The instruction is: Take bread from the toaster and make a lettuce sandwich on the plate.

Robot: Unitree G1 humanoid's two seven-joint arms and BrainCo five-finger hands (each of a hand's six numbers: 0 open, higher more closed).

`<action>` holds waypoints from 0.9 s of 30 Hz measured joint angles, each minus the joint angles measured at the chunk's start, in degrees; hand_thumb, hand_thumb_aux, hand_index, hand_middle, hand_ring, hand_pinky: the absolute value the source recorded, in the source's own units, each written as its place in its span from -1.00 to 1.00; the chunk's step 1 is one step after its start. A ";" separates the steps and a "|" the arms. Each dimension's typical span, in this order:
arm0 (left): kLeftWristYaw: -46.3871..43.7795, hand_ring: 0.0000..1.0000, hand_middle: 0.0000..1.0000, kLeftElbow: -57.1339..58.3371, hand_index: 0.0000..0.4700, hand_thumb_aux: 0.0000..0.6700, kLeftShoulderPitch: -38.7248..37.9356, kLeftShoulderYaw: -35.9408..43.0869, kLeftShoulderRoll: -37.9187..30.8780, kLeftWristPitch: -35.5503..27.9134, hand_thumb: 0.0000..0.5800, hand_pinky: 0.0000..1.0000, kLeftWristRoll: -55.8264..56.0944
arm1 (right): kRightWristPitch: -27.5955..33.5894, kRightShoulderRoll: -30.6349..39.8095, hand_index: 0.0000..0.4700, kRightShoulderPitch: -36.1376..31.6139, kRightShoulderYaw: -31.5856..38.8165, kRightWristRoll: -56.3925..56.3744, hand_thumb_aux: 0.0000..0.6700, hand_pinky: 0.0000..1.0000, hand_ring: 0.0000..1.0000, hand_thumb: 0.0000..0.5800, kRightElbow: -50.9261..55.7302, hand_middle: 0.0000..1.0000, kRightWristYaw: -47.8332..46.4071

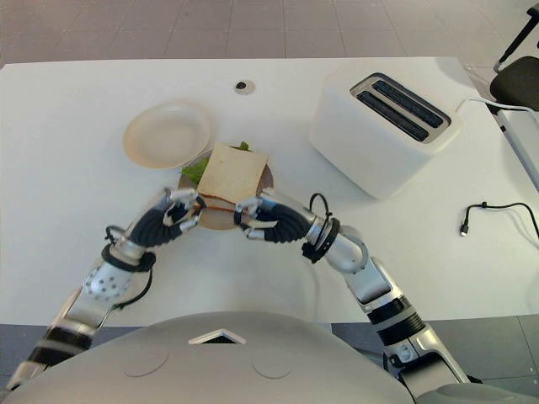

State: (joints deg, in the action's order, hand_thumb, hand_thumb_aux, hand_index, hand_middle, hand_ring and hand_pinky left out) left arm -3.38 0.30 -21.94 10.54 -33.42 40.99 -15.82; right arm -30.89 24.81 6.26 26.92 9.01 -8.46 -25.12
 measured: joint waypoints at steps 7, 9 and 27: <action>-9.93 1.00 1.00 -0.65 1.00 1.00 -1.05 2.43 -4.49 -5.00 1.00 1.00 -0.71 | -1.83 1.55 1.00 0.33 10.36 5.70 1.00 1.00 1.00 1.00 5.60 1.00 -9.40; -10.87 1.00 1.00 -0.68 1.00 1.00 0.86 3.60 -3.49 -5.99 1.00 1.00 -1.31 | -1.69 -0.25 1.00 -1.18 10.57 8.75 1.00 1.00 1.00 1.00 8.20 1.00 -7.29; 16.66 0.89 0.89 28.26 0.29 0.29 29.73 9.76 17.65 -5.34 0.75 0.89 -15.79 | 3.49 -8.36 -1.00 -9.83 -3.30 20.20 -1.00 0.87 0.87 -1.00 25.72 0.87 25.60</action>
State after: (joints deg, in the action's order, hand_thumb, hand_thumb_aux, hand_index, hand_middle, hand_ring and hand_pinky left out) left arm 13.28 28.56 7.79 20.31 -15.77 35.65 -31.61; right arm -27.40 16.45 -3.57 23.62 29.21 17.25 0.48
